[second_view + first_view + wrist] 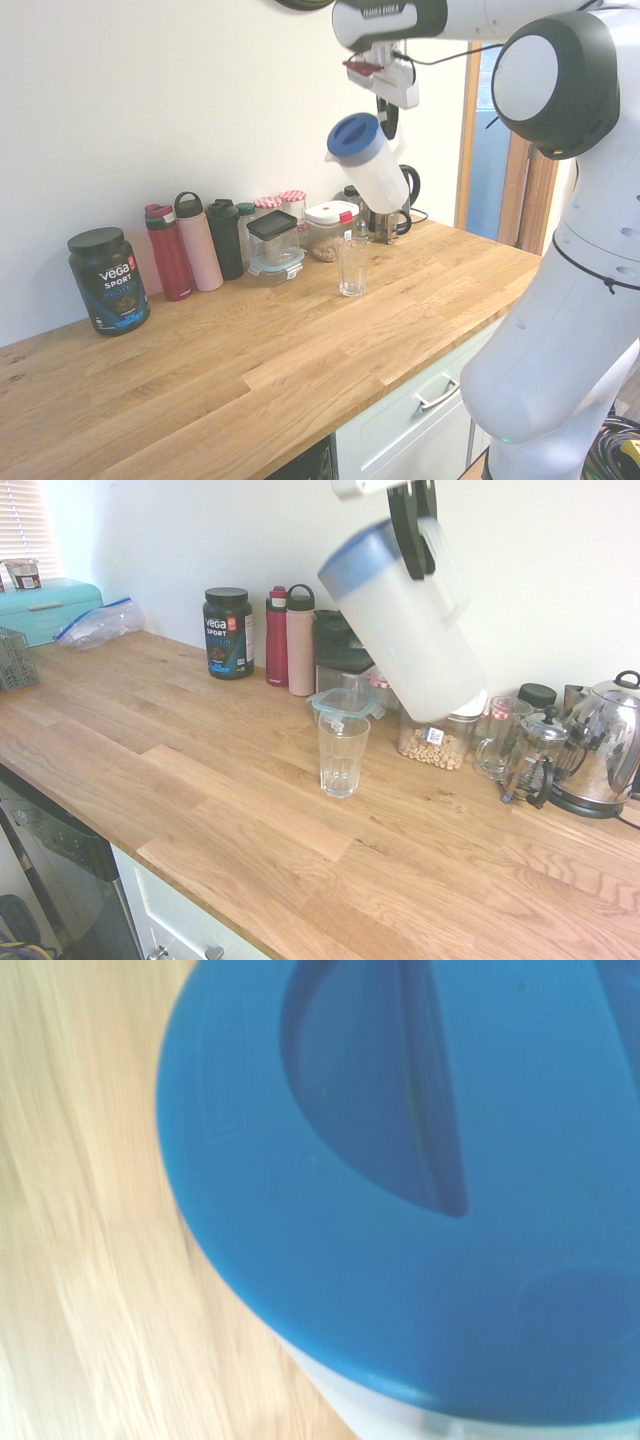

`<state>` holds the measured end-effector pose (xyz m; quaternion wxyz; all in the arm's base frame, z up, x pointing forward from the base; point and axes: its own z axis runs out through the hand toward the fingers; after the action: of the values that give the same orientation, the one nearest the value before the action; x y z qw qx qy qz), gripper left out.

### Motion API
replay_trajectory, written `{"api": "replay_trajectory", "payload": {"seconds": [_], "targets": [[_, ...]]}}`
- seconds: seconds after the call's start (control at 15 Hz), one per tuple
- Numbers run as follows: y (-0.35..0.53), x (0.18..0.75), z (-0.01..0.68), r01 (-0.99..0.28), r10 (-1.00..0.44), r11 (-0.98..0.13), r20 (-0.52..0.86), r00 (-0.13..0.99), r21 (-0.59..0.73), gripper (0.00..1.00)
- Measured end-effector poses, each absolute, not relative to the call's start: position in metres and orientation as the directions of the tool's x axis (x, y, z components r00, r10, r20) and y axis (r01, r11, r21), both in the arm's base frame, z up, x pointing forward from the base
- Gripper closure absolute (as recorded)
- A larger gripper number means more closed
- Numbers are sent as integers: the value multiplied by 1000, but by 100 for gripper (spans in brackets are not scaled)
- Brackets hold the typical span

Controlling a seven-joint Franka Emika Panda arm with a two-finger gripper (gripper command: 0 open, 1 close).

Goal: Pour me some water

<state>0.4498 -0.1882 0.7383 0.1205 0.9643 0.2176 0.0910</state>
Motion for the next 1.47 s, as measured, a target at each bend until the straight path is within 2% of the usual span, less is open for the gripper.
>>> {"api": "replay_trajectory", "payload": {"seconds": [0.4, 0.73, 1.07, 1.47], "targets": [[-75, 472, 803, 242, 220, -969, 257, 941, -57, 100], [-14, 488, 789, 31, -47, -967, 295, 954, -255, 100], [33, 478, 758, -133, -263, -934, 385, 885, -332, 100], [54, 476, 627, -198, -293, -936, 333, 896, -291, 100]]}}
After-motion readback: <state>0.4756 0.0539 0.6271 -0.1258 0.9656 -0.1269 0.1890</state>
